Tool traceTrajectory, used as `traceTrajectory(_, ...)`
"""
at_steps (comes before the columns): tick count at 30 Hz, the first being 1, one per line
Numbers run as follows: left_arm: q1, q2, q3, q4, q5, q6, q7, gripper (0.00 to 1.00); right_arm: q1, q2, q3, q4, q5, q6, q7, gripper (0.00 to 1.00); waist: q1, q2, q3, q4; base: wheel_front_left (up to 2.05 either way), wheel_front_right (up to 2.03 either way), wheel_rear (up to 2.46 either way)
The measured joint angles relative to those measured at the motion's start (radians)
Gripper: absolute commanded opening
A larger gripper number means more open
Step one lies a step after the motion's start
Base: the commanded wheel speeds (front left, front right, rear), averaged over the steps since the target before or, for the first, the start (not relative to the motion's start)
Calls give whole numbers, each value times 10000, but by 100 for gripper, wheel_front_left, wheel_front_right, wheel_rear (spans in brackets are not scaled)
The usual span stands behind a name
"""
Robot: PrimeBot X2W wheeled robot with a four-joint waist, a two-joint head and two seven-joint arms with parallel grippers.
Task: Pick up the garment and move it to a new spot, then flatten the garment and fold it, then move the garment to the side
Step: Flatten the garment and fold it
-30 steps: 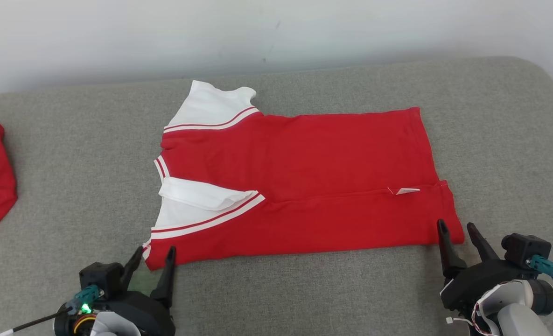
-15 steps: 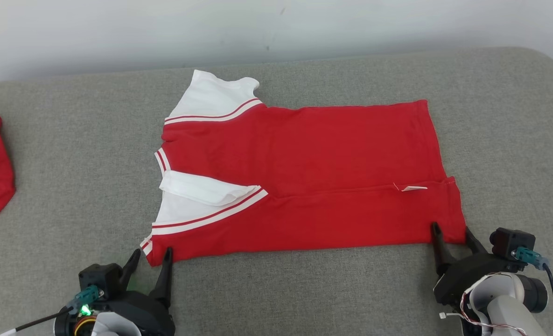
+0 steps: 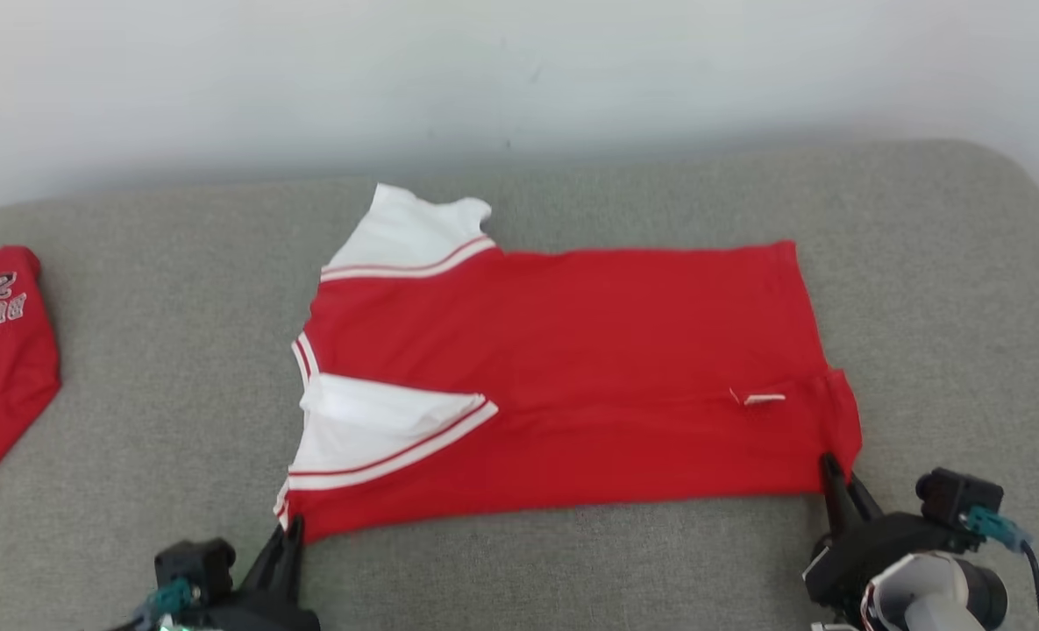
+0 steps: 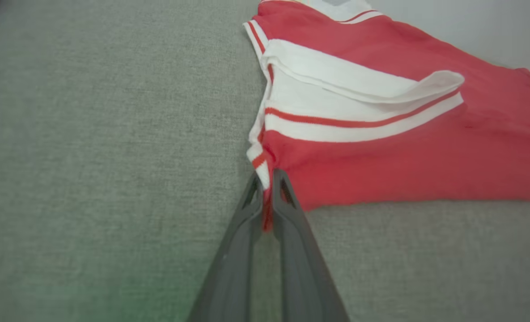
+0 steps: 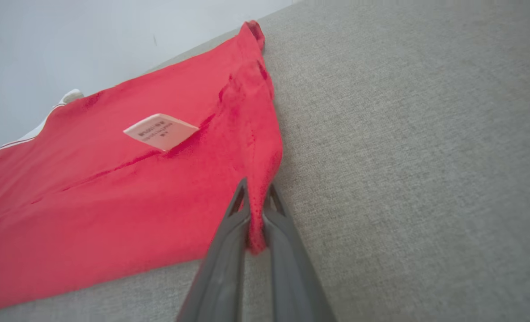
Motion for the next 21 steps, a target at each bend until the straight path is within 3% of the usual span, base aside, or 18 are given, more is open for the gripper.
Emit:
traceTrajectory(15,2853,408,370,-2663,-234,1066,50,0,2823,144,-554,-2564,500,0,984,0,-1,-1,-627,433,0,0,0)
traceTrajectory(16,2868,428,334,-2713,-153,1124,48,0,2921,161,-612,-2646,355,0,1022,36,-1,-1,-643,463,0,0,0)
traceTrajectory(17,2867,420,384,-2792,-136,1139,40,45,2957,215,-688,-2740,276,0,1053,100,-1,-1,-671,488,0,0,0)
traceTrajectory(18,2863,424,407,-2867,-111,1141,13,89,2974,259,-763,-2869,146,0,1012,100,-1,-1,-709,507,0,0,0)
traceTrajectory(19,2867,424,437,-2963,4,1160,-12,100,2984,282,-834,-3057,0,0,869,100,-2,-1,-748,522,0,0,0)
traceTrajectory(21,2867,391,652,-3237,127,1206,-61,100,2979,288,-909,-3455,-453,0,583,100,-2,-1,-825,544,0,0,0)
